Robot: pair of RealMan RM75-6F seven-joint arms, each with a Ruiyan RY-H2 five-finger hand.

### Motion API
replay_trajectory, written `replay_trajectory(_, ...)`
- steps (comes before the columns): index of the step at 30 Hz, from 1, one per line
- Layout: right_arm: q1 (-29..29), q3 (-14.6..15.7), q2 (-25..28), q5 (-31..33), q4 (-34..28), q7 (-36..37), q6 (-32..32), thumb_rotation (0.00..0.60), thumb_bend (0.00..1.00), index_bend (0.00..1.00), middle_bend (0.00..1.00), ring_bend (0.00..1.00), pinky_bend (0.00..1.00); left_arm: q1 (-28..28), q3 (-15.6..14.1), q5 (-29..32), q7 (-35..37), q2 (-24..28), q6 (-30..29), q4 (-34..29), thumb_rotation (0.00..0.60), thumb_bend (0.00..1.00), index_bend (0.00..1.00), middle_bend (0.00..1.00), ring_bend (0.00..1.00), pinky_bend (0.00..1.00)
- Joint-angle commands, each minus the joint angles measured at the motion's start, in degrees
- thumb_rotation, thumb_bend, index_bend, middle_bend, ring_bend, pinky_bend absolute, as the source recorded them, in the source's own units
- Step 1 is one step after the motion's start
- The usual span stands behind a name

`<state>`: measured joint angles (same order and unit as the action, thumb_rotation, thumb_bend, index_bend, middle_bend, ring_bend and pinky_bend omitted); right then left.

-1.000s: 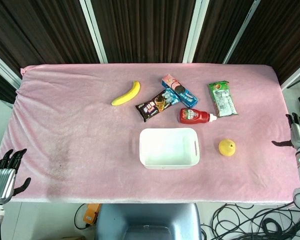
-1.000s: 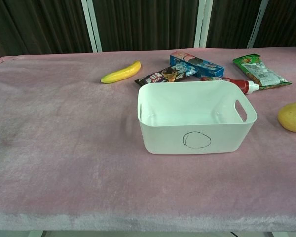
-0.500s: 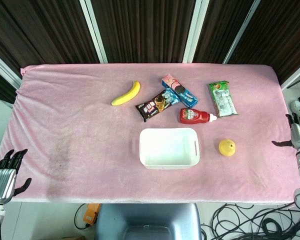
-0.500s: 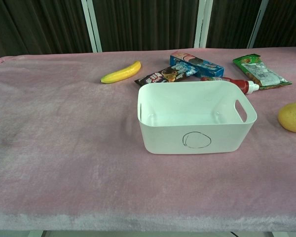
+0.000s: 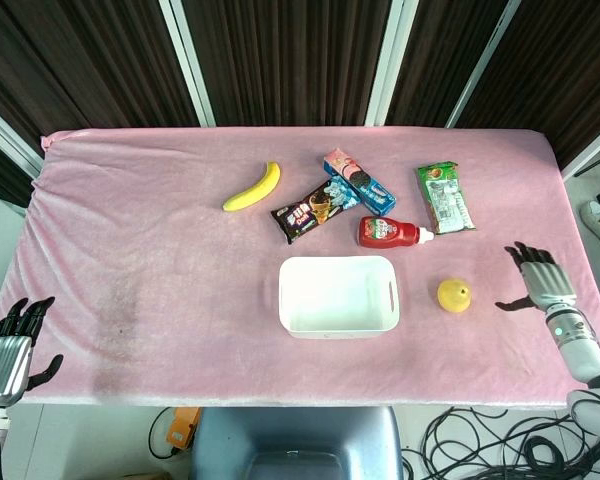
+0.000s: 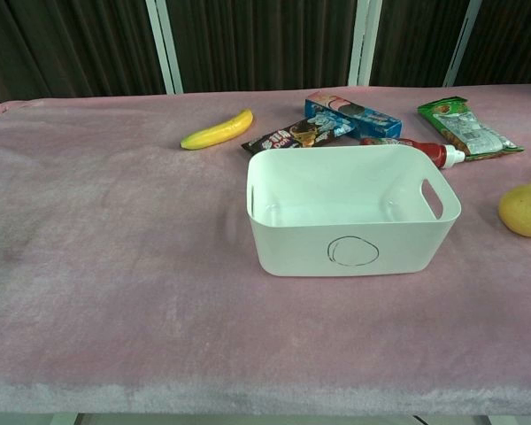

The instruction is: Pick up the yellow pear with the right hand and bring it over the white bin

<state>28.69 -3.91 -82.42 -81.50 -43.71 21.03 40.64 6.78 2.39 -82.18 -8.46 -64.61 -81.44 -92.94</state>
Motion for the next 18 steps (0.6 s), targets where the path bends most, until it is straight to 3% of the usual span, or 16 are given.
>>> replay_trajectory(1,0.08,1.77,-0.13,-2.94,-3.66,-2.07,3.93,0.600,0.12,0.00,0.00,0.00,0.04,0.02,0.02,0.06,0.36,0.08,0.07,0.12,0.600,0.29,0.10,0.15,0.06,0.25)
replay_trajectory(7,0.53,3.12,0.62,-4.91,-8.98,-3.91,6.10,0.600,0.12,0.01,0.00,0.00,0.05,-0.10,0.12,-0.19,1.46,0.20,-0.33,0.33,0.600,0.29,0.10,0.15,0.06,0.25)
replay_trajectory(11,1.62,2.91,-1.25,-4.65,-8.23,-4.34,5.62,0.600,0.12,0.09,0.06,0.04,0.16,-0.03,0.09,-0.13,1.55,0.21,-0.13,0.39,0.600,0.29,0.10,0.15,0.06,0.25)
replay_trajectory(15,1.38,2.04,-4.76,-4.06,-4.47,-7.29,8.42,0.600,0.15,0.32,0.28,0.30,0.42,-0.07,0.06,-0.19,1.75,0.30,-0.19,0.38,0.600,0.29,0.10,0.15,0.06,0.25)
replay_trajectory(18,0.54,1.26,-7.86,-3.60,-0.50,-10.11,12.00,0.600,0.36,0.56,0.43,0.52,0.61,-0.17,0.09,-0.13,2.05,0.39,-0.34,0.39,0.600,0.29,0.10,0.15,0.06,0.25)
